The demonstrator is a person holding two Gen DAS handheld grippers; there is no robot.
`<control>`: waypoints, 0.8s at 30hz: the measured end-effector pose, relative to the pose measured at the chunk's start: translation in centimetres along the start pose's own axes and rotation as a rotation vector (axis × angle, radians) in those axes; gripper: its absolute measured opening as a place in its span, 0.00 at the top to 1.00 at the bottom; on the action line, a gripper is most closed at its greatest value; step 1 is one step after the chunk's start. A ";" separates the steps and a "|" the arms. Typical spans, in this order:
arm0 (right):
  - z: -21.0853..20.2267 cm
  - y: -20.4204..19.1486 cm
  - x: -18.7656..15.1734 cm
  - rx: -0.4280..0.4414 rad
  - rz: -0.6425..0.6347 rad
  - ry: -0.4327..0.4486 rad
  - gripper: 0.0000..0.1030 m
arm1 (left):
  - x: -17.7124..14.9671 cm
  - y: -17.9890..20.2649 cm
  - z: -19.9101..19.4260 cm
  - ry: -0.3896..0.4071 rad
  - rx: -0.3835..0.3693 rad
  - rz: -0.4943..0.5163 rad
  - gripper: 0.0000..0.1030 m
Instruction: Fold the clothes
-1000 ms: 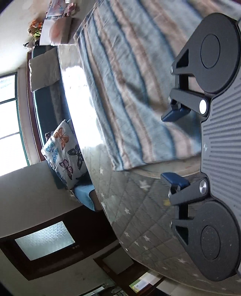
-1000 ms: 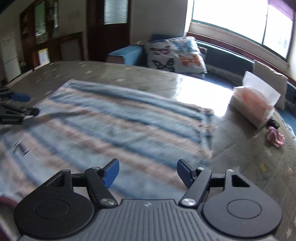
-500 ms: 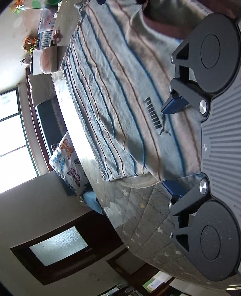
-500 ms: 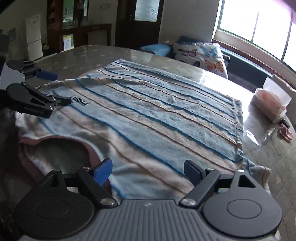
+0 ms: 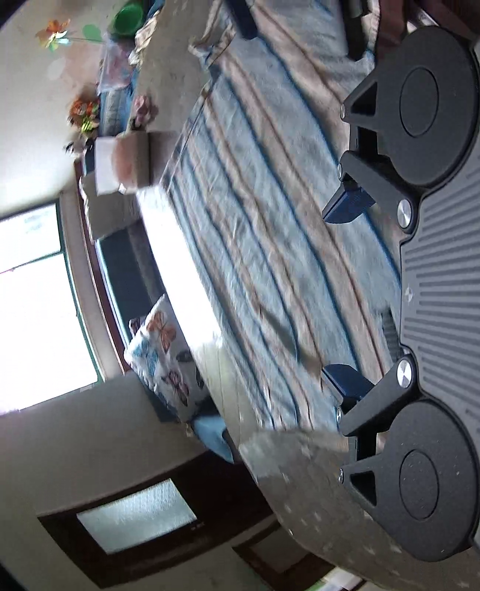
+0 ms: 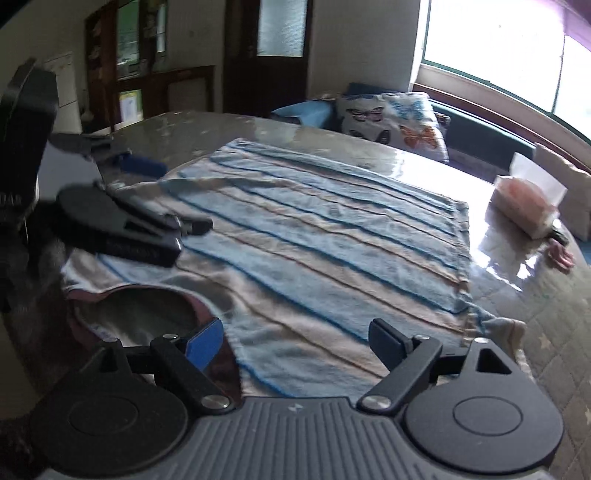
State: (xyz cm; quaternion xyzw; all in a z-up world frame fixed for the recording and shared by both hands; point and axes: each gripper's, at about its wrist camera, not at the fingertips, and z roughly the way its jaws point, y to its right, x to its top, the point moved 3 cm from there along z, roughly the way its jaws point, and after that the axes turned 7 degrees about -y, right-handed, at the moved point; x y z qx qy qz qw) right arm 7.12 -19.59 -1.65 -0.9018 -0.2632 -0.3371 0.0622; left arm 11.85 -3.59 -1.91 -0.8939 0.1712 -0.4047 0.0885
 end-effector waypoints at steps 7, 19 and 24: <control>0.3 1.8 -0.4 -0.045 0.051 -0.003 0.15 | -2.3 3.2 -1.6 0.047 -0.024 0.134 0.17; 2.3 0.2 -1.1 -0.006 0.075 -0.010 0.14 | -5.4 3.5 -4.7 0.063 -0.067 0.100 0.17; 1.3 -0.1 -2.5 0.007 0.069 -0.019 0.13 | -5.7 3.3 -5.6 0.061 -0.086 0.076 0.17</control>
